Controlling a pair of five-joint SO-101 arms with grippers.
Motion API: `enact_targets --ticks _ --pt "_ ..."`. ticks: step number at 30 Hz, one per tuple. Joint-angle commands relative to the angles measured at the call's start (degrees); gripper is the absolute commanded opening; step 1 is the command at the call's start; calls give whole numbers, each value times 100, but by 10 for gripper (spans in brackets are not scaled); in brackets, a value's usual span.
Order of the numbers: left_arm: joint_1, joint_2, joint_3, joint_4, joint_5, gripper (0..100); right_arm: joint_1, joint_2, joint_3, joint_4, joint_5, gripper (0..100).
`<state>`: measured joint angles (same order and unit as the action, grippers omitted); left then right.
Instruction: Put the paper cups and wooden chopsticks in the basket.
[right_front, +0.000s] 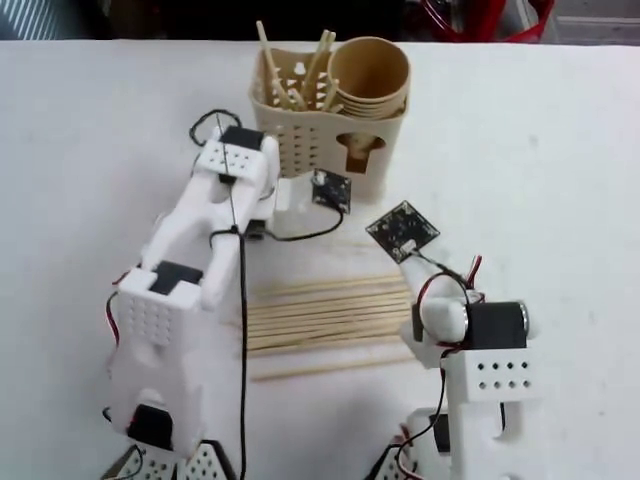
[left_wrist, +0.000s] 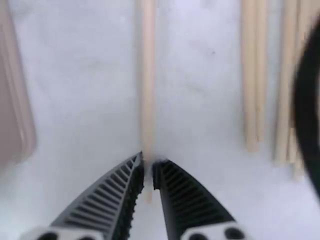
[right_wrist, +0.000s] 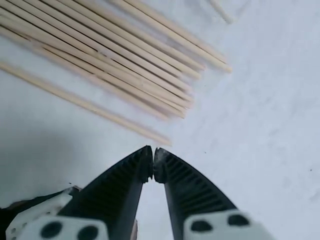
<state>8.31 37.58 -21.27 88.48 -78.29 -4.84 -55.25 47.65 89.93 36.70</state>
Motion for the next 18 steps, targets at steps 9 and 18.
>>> enact_targets --ticks 9,18 --pt "-787 -1754 299 1292 -571 20 40 -31 -35 -75 0 18" --pt "-822 -5754 2444 598 -273 20 48 -31 -35 -75 0 18"
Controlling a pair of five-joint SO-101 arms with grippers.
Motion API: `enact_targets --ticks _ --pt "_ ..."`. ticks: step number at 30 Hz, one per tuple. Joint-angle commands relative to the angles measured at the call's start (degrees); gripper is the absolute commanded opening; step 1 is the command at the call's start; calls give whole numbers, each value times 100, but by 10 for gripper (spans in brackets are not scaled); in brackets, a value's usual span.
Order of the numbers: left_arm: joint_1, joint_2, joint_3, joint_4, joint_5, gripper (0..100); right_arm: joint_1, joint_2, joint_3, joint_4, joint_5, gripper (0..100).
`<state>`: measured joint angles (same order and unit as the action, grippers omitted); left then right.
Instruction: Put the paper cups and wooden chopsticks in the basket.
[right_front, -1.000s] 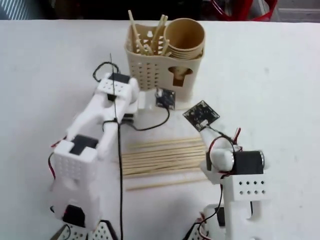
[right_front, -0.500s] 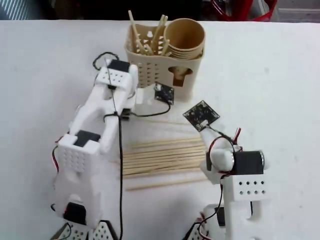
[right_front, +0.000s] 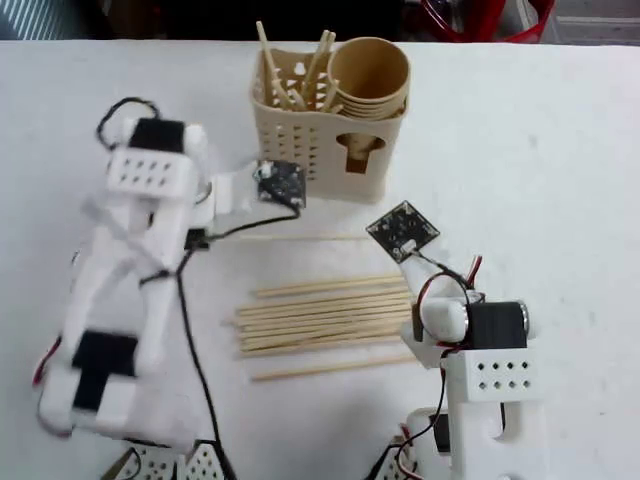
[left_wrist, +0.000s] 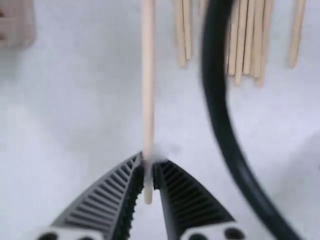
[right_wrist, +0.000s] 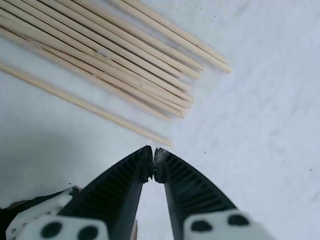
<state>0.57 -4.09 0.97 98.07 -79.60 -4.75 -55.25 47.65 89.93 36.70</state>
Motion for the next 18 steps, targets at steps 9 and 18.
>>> enact_targets --ticks 9,18 --pt "365 -2527 -835 -2198 3982 20 13 -4 -35 -75 0 18" --pt "760 -1262 -1670 -4396 7956 20 -13 -22 -26 -84 0 18"
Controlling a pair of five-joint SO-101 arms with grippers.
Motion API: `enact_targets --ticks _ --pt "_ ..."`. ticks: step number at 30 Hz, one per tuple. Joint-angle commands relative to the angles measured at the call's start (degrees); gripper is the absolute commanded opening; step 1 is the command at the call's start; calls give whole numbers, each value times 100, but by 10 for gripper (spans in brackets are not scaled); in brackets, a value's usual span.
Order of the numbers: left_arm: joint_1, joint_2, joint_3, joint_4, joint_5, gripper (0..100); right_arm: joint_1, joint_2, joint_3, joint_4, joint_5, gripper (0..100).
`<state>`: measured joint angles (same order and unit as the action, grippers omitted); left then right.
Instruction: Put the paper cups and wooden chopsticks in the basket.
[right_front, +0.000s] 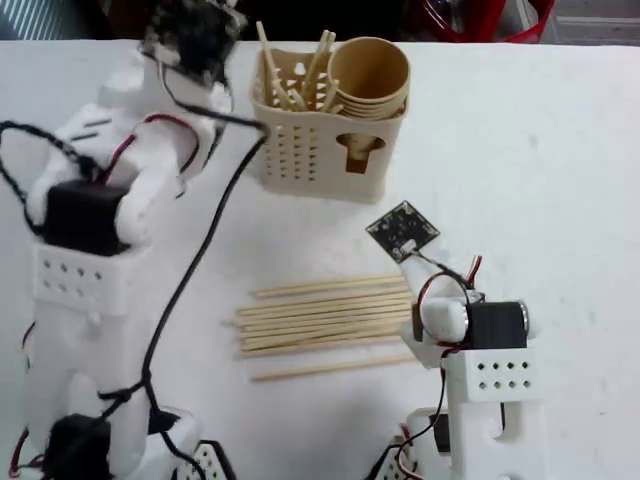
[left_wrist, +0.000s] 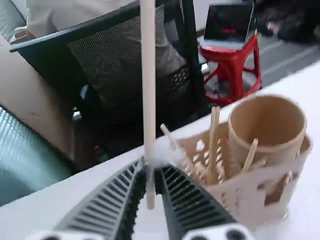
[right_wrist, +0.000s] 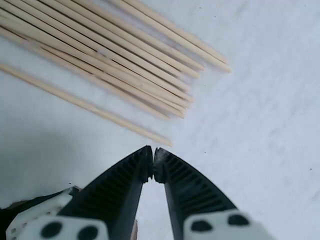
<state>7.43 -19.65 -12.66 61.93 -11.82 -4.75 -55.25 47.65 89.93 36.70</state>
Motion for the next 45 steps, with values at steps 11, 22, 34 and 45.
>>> enact_targets --ticks 11,22,34,45 --pt "295 2009 -299 -2312 2426 20 4 -31 651 -804 0 18" --pt "330 2993 -290 -2629 2171 20 -4 -31 756 -919 0 18" --pt "242 3178 -299 -2637 1925 98 -4 -31 756 -919 0 18" --pt "207 3169 -299 -2629 1908 83 -4 -31 756 -919 0 18"
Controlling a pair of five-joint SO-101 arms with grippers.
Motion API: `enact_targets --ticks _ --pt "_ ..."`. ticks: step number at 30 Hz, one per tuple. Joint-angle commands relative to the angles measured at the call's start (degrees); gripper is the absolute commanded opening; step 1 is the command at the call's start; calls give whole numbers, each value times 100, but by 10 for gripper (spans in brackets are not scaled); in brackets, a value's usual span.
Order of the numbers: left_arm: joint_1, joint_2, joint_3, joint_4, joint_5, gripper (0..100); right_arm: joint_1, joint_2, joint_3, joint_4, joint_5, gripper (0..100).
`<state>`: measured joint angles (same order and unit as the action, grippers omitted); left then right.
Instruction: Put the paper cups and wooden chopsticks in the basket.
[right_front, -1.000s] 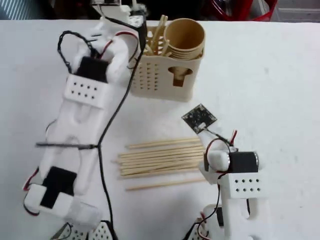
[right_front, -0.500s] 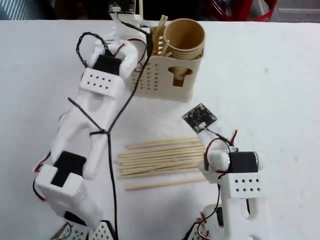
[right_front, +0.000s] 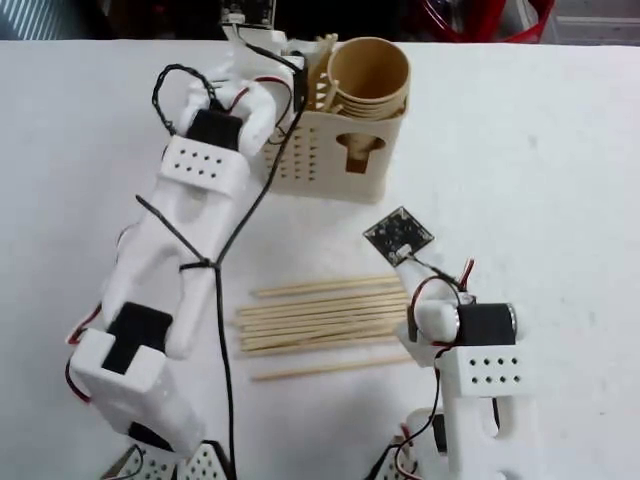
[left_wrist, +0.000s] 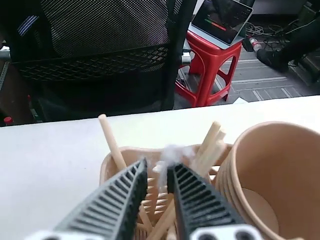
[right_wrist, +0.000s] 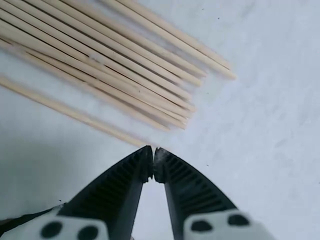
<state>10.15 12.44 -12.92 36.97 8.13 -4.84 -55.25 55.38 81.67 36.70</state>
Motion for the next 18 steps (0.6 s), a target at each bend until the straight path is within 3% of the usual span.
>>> enact_targets --ticks 1,8,14,18 --pt "-101 -57 -273 -132 -88 83 4 -31 -18 -92 0 18" --pt "-541 -215 -316 -18 -88 83 4 -31 -18 -92 0 18" --pt "-1297 -1490 -325 1943 -176 86 -4 31 -220 -84 44 18" --pt "-1745 -1991 -202 3262 -1292 87 -127 374 -1099 224 79 19"
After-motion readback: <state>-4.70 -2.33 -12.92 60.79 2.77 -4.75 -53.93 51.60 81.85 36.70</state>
